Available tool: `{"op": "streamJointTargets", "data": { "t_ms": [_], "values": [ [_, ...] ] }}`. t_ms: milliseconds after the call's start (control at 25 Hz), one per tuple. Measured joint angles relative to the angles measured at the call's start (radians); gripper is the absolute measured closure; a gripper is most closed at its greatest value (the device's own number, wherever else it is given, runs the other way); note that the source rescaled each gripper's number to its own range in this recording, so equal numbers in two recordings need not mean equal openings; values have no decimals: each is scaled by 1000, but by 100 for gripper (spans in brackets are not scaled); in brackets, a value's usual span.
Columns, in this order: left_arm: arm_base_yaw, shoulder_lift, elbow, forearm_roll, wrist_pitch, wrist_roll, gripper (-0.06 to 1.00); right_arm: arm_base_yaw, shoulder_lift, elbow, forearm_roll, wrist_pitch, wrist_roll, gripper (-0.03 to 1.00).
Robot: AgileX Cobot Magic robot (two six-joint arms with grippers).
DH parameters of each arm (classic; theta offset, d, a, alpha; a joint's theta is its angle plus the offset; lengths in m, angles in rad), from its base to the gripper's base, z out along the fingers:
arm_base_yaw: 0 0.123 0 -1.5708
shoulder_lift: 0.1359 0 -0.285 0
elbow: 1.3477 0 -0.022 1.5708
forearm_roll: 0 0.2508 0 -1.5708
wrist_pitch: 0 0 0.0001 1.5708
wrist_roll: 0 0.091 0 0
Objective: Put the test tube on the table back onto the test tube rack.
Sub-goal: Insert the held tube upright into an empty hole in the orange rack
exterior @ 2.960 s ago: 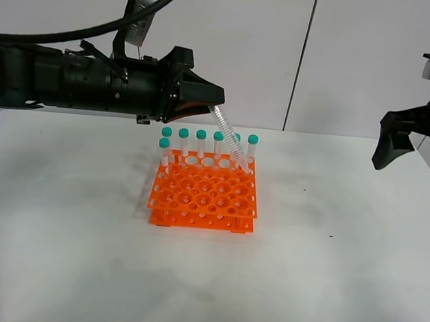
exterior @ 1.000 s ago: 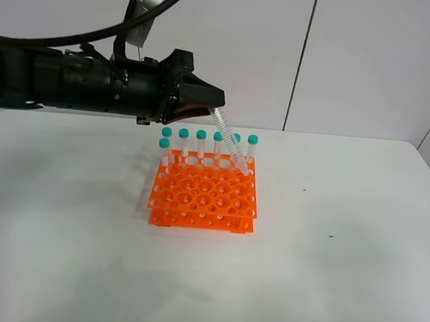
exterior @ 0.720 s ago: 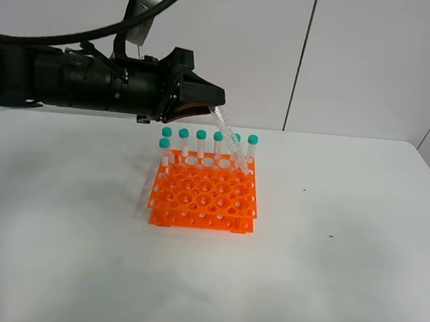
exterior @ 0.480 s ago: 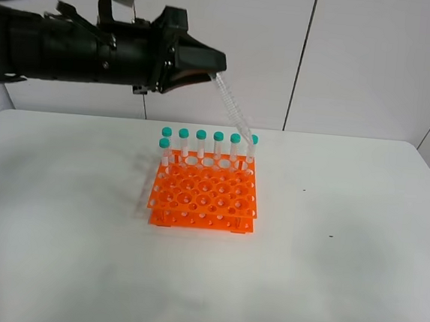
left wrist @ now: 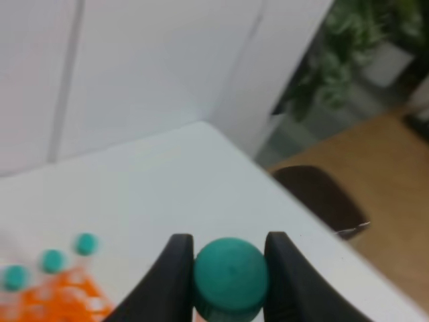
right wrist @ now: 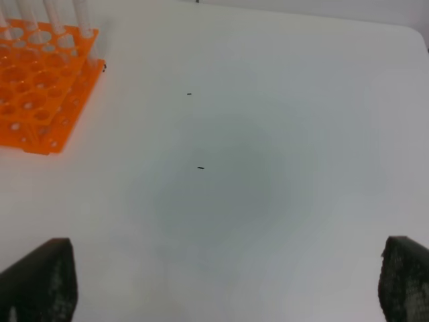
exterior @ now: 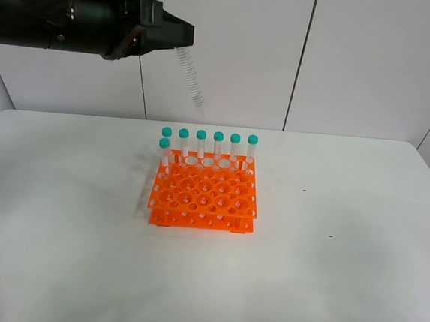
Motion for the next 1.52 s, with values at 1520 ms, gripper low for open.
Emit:
{"op": "streamJointTargets", "data": {
  "t_ms": [1520],
  "values": [
    [-148, 480, 70, 1299, -795, -1053, 94, 0, 0, 0, 3, 0, 0, -3]
  ]
}}
